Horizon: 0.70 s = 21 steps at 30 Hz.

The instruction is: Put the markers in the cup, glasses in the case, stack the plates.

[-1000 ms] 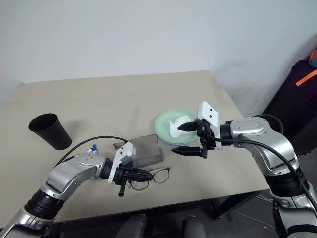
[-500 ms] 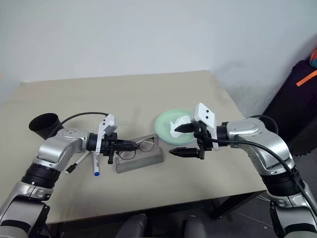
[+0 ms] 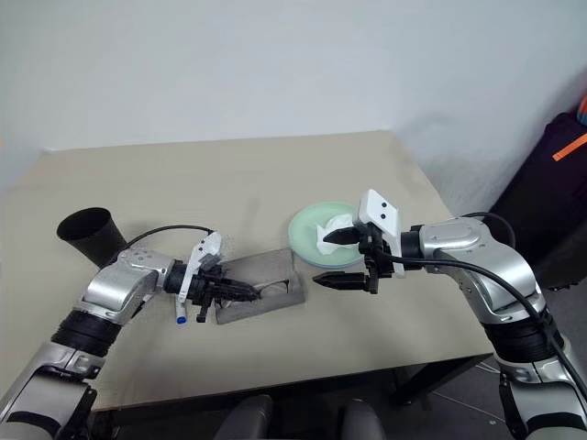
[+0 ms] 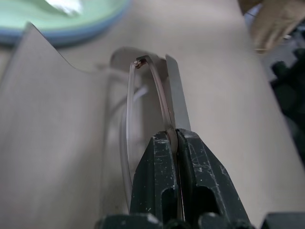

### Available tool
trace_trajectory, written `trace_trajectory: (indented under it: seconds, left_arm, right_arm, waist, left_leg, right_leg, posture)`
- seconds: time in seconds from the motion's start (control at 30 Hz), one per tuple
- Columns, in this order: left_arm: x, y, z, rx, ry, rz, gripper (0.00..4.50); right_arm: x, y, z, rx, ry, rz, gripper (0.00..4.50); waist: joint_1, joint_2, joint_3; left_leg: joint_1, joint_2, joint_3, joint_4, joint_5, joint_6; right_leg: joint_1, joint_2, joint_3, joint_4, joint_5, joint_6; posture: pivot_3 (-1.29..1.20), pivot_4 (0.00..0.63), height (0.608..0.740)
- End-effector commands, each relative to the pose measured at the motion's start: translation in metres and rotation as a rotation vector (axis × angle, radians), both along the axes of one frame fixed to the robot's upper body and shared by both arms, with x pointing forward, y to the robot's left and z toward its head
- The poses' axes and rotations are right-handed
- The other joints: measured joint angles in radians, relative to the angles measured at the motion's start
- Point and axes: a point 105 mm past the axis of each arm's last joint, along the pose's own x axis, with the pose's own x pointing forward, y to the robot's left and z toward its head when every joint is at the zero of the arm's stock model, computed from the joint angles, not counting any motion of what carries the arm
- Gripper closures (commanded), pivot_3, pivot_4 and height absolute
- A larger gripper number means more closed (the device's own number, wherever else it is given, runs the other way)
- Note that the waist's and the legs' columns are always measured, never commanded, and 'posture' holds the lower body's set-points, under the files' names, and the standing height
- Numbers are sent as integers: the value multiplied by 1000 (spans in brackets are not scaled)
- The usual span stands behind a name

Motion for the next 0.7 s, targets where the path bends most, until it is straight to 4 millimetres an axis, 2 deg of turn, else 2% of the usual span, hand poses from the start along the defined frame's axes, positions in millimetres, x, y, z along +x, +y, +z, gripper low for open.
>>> trace_trajectory:
  seconds: [0.03, 0.07, 0.17, 0.33, 0.43, 0.5, 0.63, 0.7]
  left_arm:
    - [-5, -2, 8, -3, 6, -44, 4478]
    - [-6, -2, 8, -3, 13, -41, 4478]
    - [-5, -3, 9, -9, 24, -30, 3838]
    - [4, -9, 24, -82, 5, 22, 2134]
    - [25, -12, 42, -135, -170, 121, 1117]
    - [31, -13, 52, -167, -192, 169, 1117]
    - [41, -23, 86, -287, -258, 257, 1117]
    - [51, -21, 92, -316, -249, 348, 1487]
  right_arm:
    - [3, 2, 16, 7, -75, 10, 0]
    - [3, 3, 16, 7, -76, 12, 0]
    - [4, 3, 16, 7, -76, 14, 0]
    - [4, 4, 15, 7, -77, 15, 0]
    - [4, 5, 15, 8, -80, 14, 0]
    - [4, 5, 15, 11, -80, 10, 0]
    - [4, 5, 16, 11, -81, 10, 0]
    - [5, 6, 16, 12, -83, 12, 0]
  waist:
    - [1, 0, 0]
    - [2, 0, 0]
    - [2, 0, 0]
    - [2, 0, 0]
    - [3, 0, 0]
    - [2, 0, 0]
    - [3, 0, 0]
    - [3, -1, 0]
  left_leg:
    - [0, 0, 0, 0, 0, 0]
    - [0, 0, 0, 0, 0, 0]
    - [0, 0, 0, 0, 0, 0]
    - [0, 0, 0, 0, 0, 0]
    - [0, 0, 0, 1, 0, 0]
    - [0, 0, 0, 1, 0, 0]
    - [0, 0, 0, 1, 0, 0]
    - [0, 0, -1, 2, 0, 0]
  right_leg:
    - [0, 0, 0, 0, 0, 0]
    - [0, 0, 0, 0, -1, -1]
    - [0, 0, 0, 0, -1, -1]
    - [0, 0, 0, 0, -1, -1]
    - [0, 0, 0, 0, 0, -1]
    - [0, 0, 0, 0, 0, 0]
    - [1, 0, 0, 0, 0, 1]
    - [2, 0, 0, 0, 0, 1]
  posture:
    - [0, 0, 704]
    - [0, 0, 704]
    - [0, 0, 704]
    - [0, 0, 704]
    - [0, 0, 704]
    - [0, 0, 704]
    - [0, 0, 704]
    - [0, 0, 704]
